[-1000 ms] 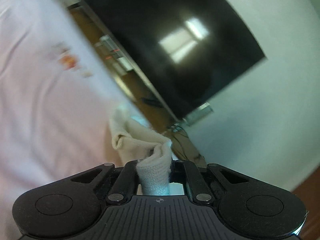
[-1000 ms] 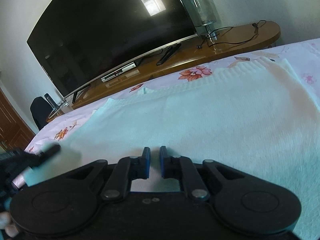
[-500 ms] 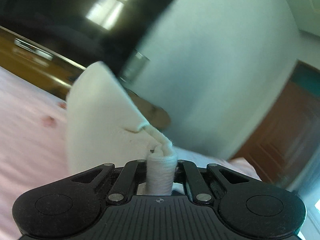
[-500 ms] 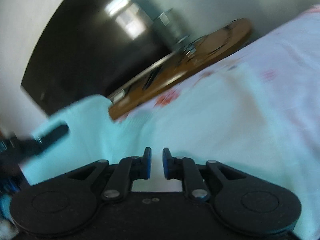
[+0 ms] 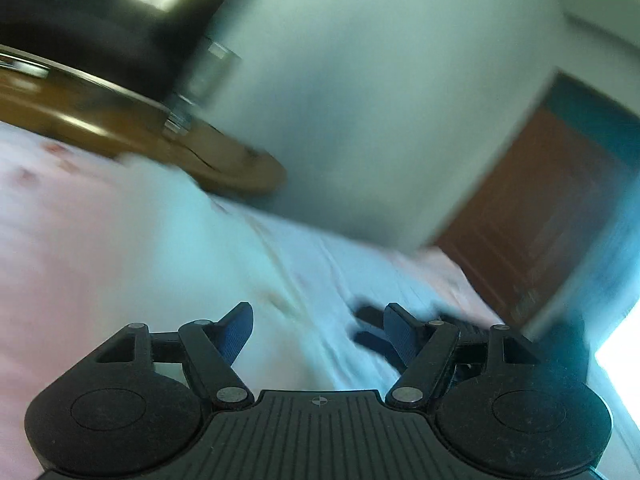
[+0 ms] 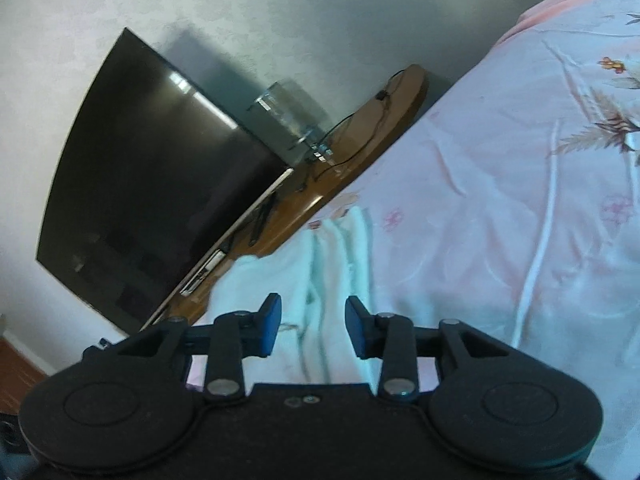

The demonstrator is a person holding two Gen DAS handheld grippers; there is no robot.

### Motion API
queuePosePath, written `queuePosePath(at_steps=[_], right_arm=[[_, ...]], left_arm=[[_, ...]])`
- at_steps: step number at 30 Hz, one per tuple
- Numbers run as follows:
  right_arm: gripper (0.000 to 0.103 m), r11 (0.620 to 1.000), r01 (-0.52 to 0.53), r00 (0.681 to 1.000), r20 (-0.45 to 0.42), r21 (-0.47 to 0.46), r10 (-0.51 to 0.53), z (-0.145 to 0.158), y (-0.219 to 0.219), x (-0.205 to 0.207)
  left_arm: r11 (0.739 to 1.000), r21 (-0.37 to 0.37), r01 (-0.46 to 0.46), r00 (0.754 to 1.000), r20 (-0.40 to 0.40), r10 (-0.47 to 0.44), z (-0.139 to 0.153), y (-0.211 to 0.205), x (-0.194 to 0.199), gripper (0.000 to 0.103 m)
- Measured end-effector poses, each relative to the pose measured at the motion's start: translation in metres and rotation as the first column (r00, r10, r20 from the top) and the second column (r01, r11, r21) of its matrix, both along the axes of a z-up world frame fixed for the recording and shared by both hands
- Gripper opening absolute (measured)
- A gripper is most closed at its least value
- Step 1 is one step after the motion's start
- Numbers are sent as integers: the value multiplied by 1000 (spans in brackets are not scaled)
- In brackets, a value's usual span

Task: Fold small clothes

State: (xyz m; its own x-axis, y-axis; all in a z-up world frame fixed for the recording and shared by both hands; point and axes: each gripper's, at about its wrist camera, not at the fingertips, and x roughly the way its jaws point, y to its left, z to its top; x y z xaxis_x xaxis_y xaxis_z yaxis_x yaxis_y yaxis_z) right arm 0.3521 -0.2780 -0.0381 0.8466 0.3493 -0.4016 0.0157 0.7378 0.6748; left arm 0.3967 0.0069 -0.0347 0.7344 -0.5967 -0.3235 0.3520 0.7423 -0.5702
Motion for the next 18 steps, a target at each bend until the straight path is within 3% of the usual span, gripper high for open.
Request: queuePosePath(at_steps=[2, 4, 6, 8, 11, 18], right_arm=[[36, 999, -28, 1000, 0, -18, 28, 1, 6, 5], [37, 997, -61, 998, -7, -40, 60, -1, 16, 20], [37, 994, -84, 996, -24, -68, 83, -2, 24, 31], [38, 989, -105, 994, -52, -108, 100, -5, 31, 42], [38, 975, -109, 992, -79, -196, 95, -7, 39, 54], [46, 961, -195, 978, -113, -198, 175, -12, 52, 75]], left_arm=[[989, 60, -139, 990, -11, 140, 1, 30, 11, 71], [975, 97, -199, 975, -79, 207, -7, 54, 27, 71], [969, 142, -204, 962, -156, 226, -19, 65, 41, 71], [956, 205, -212, 951, -181, 250, -27, 68, 47, 71], [955, 208, -212, 945, -205, 255, -40, 72, 44, 71], [948, 254, -193, 957, -164, 239, -45, 64, 48, 71]])
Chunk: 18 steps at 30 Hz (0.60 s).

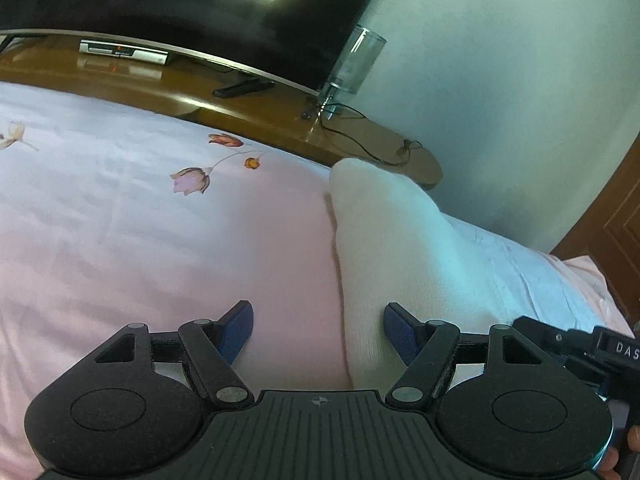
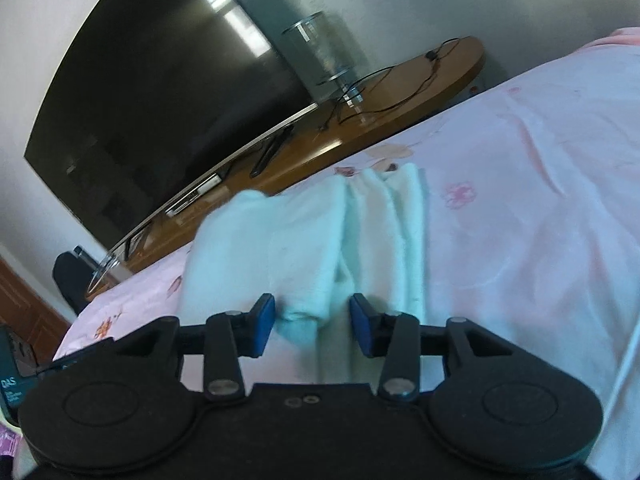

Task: Fold small clothes

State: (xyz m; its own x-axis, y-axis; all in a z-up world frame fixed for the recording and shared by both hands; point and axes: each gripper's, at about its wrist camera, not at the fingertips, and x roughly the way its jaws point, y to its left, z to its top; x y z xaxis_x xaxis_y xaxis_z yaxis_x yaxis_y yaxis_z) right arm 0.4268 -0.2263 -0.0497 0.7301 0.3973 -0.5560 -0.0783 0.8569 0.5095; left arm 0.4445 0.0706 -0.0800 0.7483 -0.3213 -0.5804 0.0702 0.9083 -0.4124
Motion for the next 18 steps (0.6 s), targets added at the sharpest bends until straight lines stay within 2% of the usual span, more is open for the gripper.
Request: queuePosePath(at_steps=[2, 5, 6, 7, 8, 11, 13, 16, 18], right_arm=[[50, 1000, -7, 1000, -19, -8, 7, -2, 4, 5], [47, 996, 4, 1000, -16, -92, -5, 0, 14, 8], [42, 989, 3, 1000, -11, -145, -5, 3, 21, 9], [29, 983, -1, 1000, -1, -184, 0, 4, 27, 9], [21, 979, -10, 1000, 11, -203, 13, 6, 31, 8], [18, 971, 0, 998, 67, -237, 17, 18, 36, -2], [18, 975, 14, 994, 108, -220, 10, 29, 30, -12], [18, 979, 26, 995, 103, -201, -5, 33, 16, -19], [18, 976, 48, 997, 63, -214, -35, 21, 6, -17]], left_arm=[[1000, 16, 5, 1000, -3, -5, 0, -13, 30, 71], [999, 38, 11, 1000, -8, -11, 4, -17, 37, 71], [999, 39, 11, 1000, -11, -10, 5, -18, 36, 71], [999, 40, 10, 1000, -13, -10, 6, -19, 33, 71], [999, 40, 9, 1000, -15, -8, 7, -19, 33, 71], [1000, -8, 22, 1000, -2, -22, 10, -18, 32, 71], [998, -53, 35, 999, 9, -35, 10, -20, 32, 71], [998, -11, 64, 998, 2, -64, 9, -33, 34, 71], [996, 4, 93, 996, -16, -92, 6, -41, 37, 71]])
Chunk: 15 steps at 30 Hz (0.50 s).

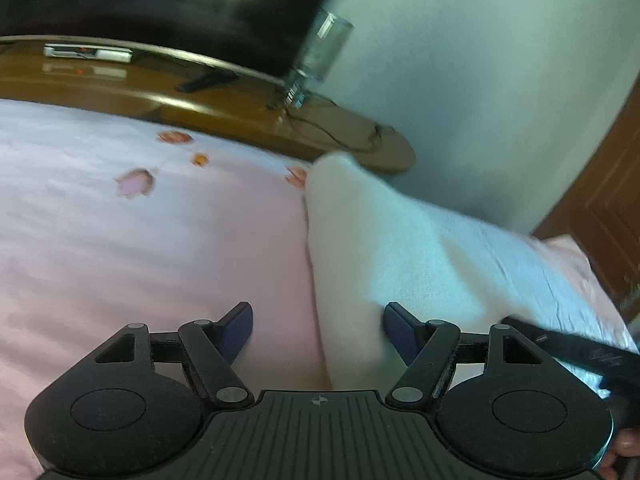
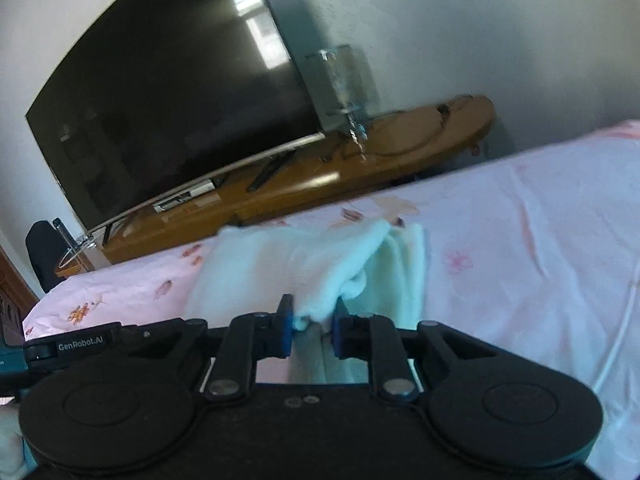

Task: Fold small clothes

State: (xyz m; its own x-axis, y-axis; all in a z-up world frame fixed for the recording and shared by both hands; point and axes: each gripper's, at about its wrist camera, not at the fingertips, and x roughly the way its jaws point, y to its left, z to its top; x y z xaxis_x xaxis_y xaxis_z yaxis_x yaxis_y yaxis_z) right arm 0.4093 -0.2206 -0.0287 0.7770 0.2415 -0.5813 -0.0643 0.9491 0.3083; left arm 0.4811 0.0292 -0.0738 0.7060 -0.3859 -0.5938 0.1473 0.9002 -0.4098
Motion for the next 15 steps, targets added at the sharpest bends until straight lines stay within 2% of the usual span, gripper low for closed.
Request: queuePosePath(at_steps=[2, 4, 6, 8, 10, 13, 15], right_arm=[[18, 999, 21, 999, -45, 32, -20, -17, -10, 7], [18, 996, 40, 999, -27, 75, -38, -16, -16, 2], [18, 997, 43, 999, -8, 57, -42, -11, -13, 0], [18, 999, 42, 999, -6, 30, -42, -13, -12, -2], [18, 997, 52, 999, -6, 48, -52, -15, -16, -4], [18, 999, 45, 999, -4, 18, -45, -20, -15, -6], [20, 1000, 18, 1000, 1, 11, -18, -17, -14, -3]], left_arm=[[1000, 22, 4, 1000, -1, -4, 3, -4, 1, 73], [999, 39, 12, 1000, 18, -13, 10, -6, 0, 73], [998, 54, 16, 1000, 26, -17, 13, -8, 1, 73], [999, 31, 23, 1000, 11, -23, 11, -7, 2, 73], [998, 49, 29, 1000, 7, -30, 8, -7, 3, 73], [998, 54, 16, 1000, 9, -16, 8, -8, 5, 78], [999, 44, 2, 999, 39, -4, 13, -5, 6, 78]])
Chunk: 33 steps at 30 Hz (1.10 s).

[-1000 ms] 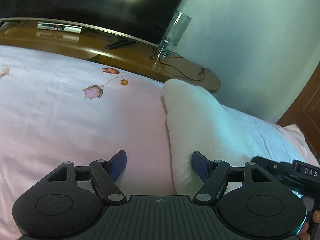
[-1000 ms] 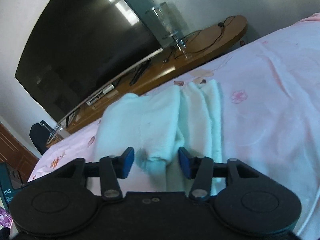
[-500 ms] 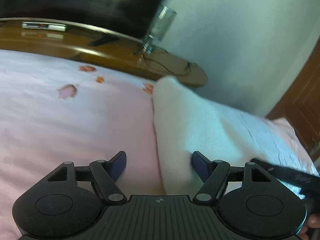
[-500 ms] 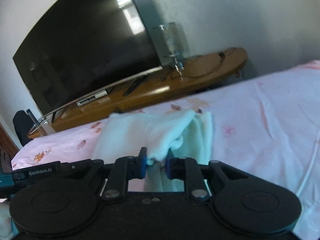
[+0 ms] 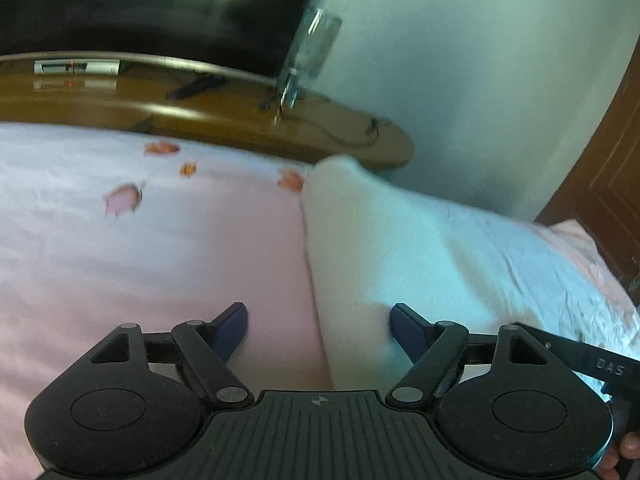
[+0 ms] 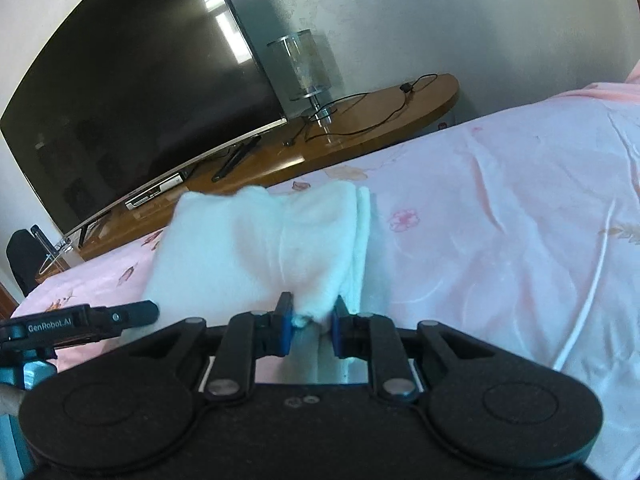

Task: Fold small clothes

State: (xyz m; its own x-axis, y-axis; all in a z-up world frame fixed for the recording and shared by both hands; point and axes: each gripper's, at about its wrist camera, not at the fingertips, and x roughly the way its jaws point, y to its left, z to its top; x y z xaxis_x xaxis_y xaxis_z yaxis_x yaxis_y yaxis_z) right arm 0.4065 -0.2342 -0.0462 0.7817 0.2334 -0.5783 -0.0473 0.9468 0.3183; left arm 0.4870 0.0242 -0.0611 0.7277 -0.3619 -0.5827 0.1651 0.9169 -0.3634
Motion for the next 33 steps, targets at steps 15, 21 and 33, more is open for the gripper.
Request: queuePosePath(at_steps=[15, 21, 33], right_arm=[[10, 984, -78, 997, 40, 162, 73, -4, -32, 63], [7, 1000, -7, 998, 70, 30, 5, -13, -38, 48], [21, 999, 7, 1000, 26, 40, -8, -15, -34, 57]], left_arm=[[1000, -24, -17, 1000, -19, 16, -4, -6, 62, 78], [1000, -11, 8, 1000, -28, -8, -9, -18, 62, 78], [991, 131, 6, 1000, 11, -8, 6, -29, 53, 88]])
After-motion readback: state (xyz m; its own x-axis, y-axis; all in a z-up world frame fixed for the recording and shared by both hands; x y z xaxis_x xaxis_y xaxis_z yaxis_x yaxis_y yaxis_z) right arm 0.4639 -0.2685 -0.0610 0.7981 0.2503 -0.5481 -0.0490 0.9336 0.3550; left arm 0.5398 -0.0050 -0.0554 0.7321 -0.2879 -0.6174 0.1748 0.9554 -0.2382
